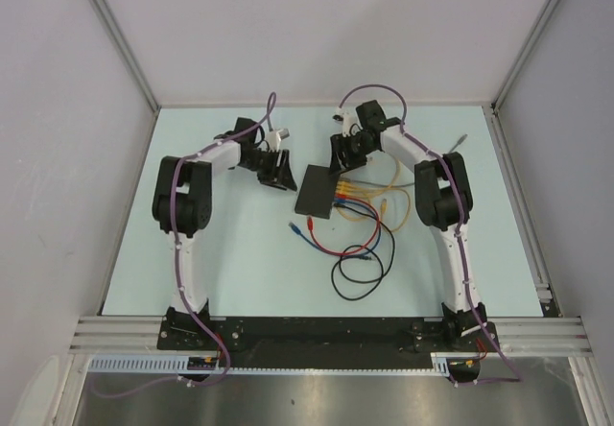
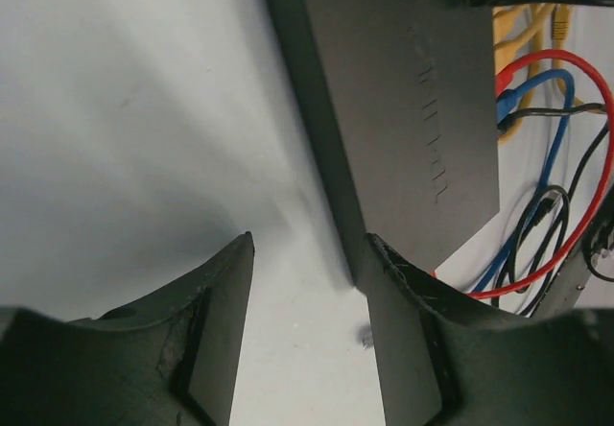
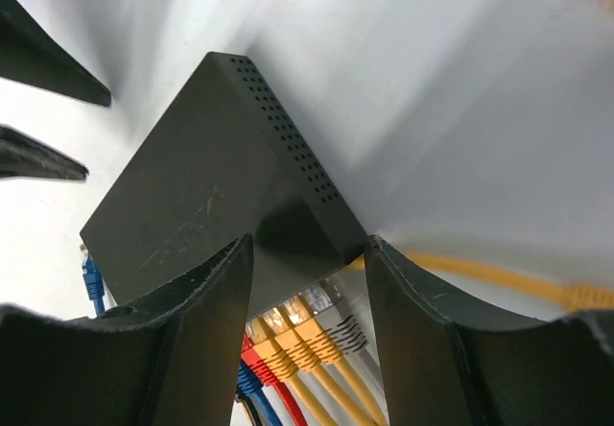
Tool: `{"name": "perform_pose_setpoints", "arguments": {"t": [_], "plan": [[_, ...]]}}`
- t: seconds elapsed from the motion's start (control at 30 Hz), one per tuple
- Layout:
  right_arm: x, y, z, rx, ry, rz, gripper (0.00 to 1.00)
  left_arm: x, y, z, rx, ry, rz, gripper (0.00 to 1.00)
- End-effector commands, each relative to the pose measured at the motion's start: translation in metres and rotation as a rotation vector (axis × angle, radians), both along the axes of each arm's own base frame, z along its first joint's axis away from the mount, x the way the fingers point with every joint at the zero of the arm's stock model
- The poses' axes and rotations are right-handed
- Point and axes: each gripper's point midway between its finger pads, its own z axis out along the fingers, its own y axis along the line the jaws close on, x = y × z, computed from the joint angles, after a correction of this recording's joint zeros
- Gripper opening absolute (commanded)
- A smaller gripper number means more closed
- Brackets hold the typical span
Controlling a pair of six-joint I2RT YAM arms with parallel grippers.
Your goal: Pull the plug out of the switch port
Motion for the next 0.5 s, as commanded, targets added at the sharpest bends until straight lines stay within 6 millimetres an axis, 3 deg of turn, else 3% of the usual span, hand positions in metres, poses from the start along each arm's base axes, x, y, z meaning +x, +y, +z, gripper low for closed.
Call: {"name": "perform_pose_setpoints", "arguments": {"t": [0.0, 0.17, 0.2, 0.47], "plan": [[-0.003, 0.014, 0.006, 0.067, 0.024, 0.026, 0.55, -0.023, -0.018, 0.006, -0.063, 0.025, -0.094, 0.54], [-0.014, 0.037, 0.002, 0.092, 0.038, 0.078, 0.53, -0.059, -0.023, 0.0, -0.061, 0.084, -0.162, 0.49], [-0.017, 0.043, 0.0, 0.102, 0.06, 0.077, 0.53, -0.063, -0.022, 0.006, -0.068, 0.075, -0.167, 0.49], [-0.035, 0.078, -0.009, 0.128, 0.096, 0.129, 0.51, -0.128, -0.001, 0.0, -0.033, 0.169, -0.206, 0.47]]}}
